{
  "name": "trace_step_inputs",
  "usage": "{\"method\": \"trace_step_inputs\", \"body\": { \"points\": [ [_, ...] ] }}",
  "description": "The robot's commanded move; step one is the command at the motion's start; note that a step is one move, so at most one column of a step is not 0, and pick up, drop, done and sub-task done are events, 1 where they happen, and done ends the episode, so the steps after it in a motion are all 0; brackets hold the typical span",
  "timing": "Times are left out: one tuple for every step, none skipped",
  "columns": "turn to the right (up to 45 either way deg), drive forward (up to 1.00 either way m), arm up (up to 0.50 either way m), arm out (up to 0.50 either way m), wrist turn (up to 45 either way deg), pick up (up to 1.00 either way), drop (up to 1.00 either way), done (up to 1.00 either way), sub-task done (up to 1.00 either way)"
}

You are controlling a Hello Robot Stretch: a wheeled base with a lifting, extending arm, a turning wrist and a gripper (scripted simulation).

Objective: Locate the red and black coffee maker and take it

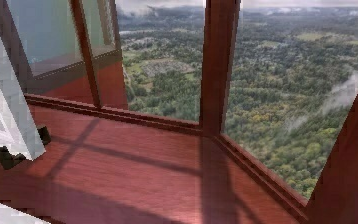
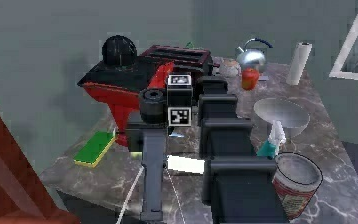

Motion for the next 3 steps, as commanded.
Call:
{"method": "trace_step_inputs", "body": {
  "points": [
    [0.0,0.0,0.0,0.0,45.0,0.0,0.0,0.0,0.0],
    [0.0,0.0,0.0,0.0,45.0,0.0,0.0,0.0,0.0],
    [0.0,0.0,0.0,0.0,45.0,0.0,0.0,0.0,0.0]
  ]
}}
